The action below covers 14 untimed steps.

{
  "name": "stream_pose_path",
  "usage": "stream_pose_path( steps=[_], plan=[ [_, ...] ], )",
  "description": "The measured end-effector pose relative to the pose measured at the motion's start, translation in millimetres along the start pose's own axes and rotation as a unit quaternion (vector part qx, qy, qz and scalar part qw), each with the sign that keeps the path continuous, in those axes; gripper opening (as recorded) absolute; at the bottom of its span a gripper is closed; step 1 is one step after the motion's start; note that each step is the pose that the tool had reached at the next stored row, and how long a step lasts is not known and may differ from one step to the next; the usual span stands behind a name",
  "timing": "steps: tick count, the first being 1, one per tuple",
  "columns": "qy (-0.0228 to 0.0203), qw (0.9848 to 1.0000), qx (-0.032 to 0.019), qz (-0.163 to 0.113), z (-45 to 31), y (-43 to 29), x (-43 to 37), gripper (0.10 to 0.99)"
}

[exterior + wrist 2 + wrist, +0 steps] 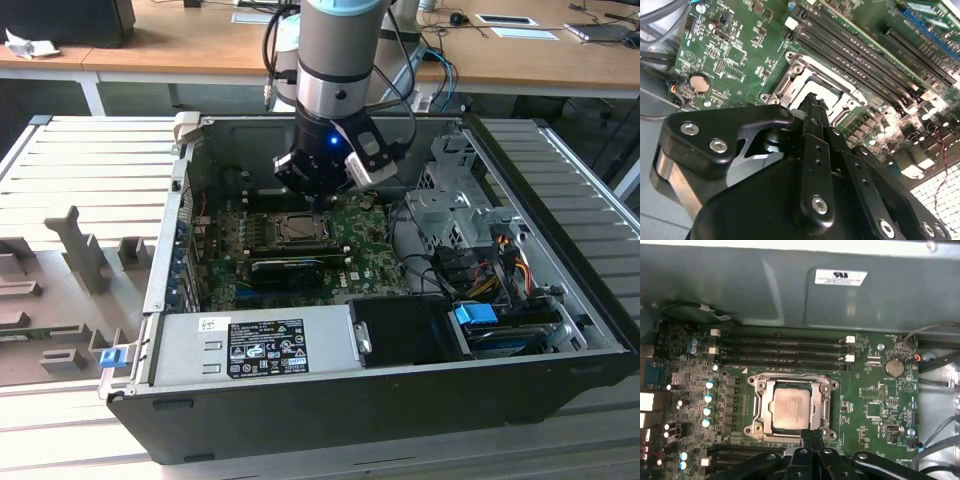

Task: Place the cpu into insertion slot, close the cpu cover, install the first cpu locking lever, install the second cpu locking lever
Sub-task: 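Install the second cpu locking lever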

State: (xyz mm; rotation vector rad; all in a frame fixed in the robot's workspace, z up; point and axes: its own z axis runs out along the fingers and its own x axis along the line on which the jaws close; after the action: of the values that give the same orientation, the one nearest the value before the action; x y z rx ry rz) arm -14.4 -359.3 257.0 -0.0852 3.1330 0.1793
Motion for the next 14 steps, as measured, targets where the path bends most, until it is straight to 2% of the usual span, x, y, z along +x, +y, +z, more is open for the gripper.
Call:
stream_pose_path(
  steps=[7, 8, 9, 10, 11, 14],
  plan=[
    [-0.0001, 1.0000, -0.0010, 0.000, -0.3, -16.1, 0.8, 0.106],
    [0.0002, 1.0000, -0.0060, 0.000, -0.3, -16.7, 0.9, 0.106],
    [0.0023, 0.9998, -0.0211, 0.000, -0.4, -17.3, 1.0, 0.106],
    [0.0042, 0.9991, -0.0424, 0.001, -0.4, -18.1, 1.0, 0.106],
    [0.0043, 0.9989, -0.0475, 0.001, 0.1, -18.9, 1.7, 0.106],
    [0.0043, 0.9988, -0.0478, 0.001, 2.5, -19.2, 2.9, 0.106]
  ],
)
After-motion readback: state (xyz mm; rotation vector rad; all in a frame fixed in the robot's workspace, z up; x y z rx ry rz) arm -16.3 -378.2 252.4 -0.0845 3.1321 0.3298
